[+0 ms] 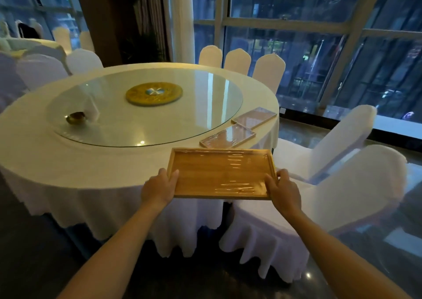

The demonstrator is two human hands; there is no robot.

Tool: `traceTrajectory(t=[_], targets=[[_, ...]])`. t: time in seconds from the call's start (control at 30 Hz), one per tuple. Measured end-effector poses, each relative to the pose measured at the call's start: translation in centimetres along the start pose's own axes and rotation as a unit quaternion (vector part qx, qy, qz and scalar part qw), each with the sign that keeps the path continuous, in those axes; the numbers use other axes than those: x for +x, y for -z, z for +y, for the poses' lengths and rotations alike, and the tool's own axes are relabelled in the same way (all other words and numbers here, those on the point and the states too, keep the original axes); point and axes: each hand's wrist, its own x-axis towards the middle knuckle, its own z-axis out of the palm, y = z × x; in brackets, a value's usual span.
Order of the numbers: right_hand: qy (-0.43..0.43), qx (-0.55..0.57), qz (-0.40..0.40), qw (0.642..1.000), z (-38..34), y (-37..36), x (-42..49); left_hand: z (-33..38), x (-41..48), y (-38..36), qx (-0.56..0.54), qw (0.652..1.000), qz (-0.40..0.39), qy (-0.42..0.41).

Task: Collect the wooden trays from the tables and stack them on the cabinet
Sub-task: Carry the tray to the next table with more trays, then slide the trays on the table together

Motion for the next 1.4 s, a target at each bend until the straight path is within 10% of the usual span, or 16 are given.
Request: traceTrajectory(t=[0.63, 1.4], targets=[[0.082, -0.052, -0.239, 0.966, 6.3, -9.1, 44.4, 13.8, 25.8, -19.6, 0.097, 0.974, -0.086, 0.186], [0.151, -0.173, -0.343, 0.911, 7.2, -16.8, 53.7, 13.2, 30.0, -24.6, 0.139, 0.955, -0.111, 0.237]])
